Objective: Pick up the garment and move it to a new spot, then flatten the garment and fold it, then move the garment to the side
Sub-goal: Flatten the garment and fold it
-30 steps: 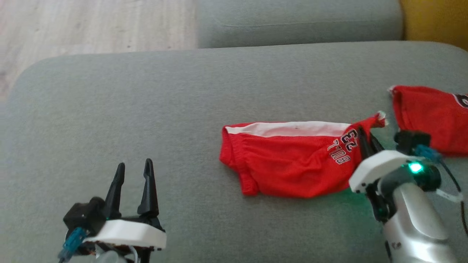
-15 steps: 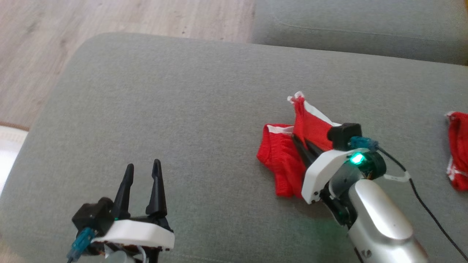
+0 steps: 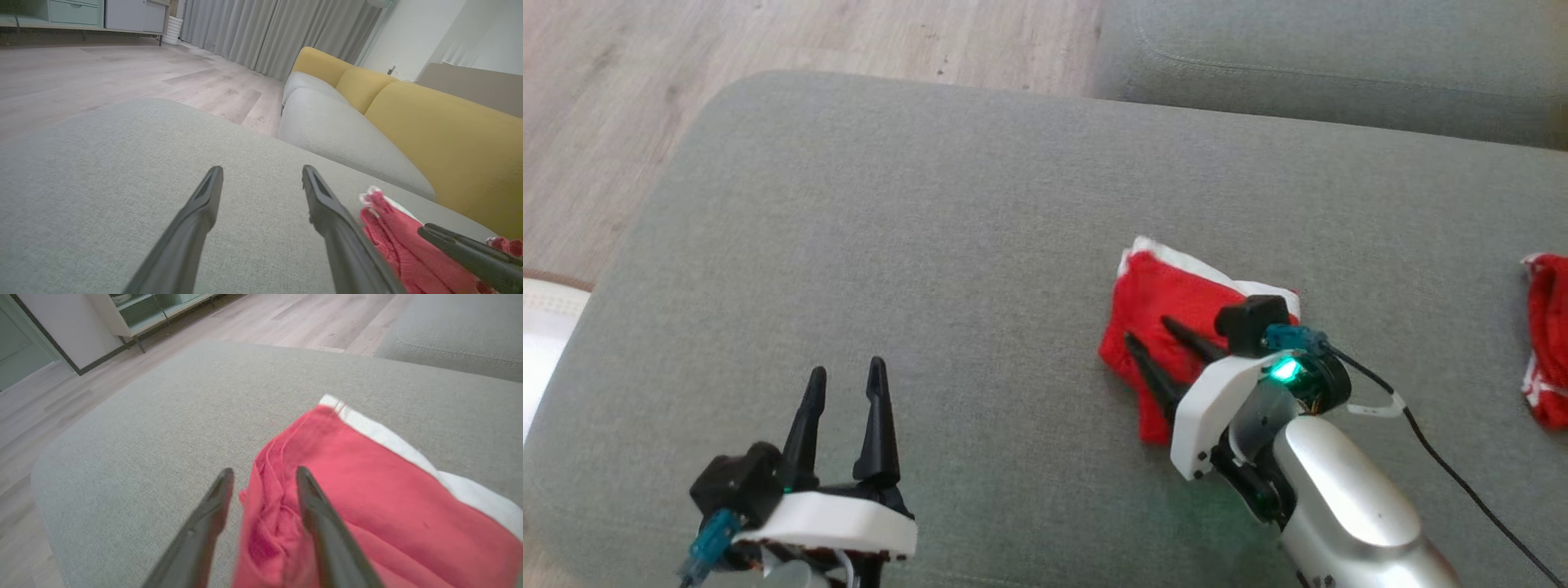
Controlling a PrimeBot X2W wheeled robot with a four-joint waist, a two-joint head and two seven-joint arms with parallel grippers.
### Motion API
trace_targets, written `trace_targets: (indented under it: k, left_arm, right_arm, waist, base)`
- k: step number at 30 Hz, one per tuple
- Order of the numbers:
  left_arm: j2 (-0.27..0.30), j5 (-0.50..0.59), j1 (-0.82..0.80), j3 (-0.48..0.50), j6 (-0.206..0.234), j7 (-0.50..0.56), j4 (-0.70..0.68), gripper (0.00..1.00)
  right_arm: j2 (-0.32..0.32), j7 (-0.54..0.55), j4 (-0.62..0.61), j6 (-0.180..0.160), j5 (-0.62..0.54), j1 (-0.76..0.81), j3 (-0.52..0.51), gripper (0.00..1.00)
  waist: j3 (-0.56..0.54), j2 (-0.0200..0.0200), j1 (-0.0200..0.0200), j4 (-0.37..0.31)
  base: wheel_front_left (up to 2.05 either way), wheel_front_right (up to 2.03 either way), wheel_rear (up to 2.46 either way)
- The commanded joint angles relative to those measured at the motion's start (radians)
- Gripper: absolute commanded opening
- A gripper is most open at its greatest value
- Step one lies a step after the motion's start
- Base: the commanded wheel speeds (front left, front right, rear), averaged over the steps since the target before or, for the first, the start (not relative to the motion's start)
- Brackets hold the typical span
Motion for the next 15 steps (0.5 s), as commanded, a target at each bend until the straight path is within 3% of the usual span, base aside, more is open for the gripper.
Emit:
trace_targets:
  k: [1, 6, 15]
  left_arm:
    - [0.005, 0.013, -0.051, 0.04, -0.006, -0.011, -0.025, 1.0]
    - [-0.005, 0.019, -0.046, 0.015, -0.014, -0.006, -0.021, 1.0]
    - [-0.026, 0.024, -0.036, -0.025, -0.018, 0.004, -0.015, 1.0]
  right_arm:
    - [0.015, -0.024, -0.046, 0.007, 0.01, -0.012, 0.013, 1.0]
    - [0.015, -0.07, -0.075, 0.007, -0.009, 0.009, -0.036, 1.0]
    - [0.014, -0.119, -0.137, 0.007, -0.144, 0.069, -0.259, 1.0]
  waist:
    - [-0.005, -0.0001, 0.0, -0.009]
    - [-0.023, -0.0001, 0.0, -0.027]
    - [-0.044, -0.0001, 0.0, -0.042]
  base:
    - [0.0, 0.0, 0.0]
    - [0.0, 0.0, 0.0]
    - [0.0, 0.0, 0.0]
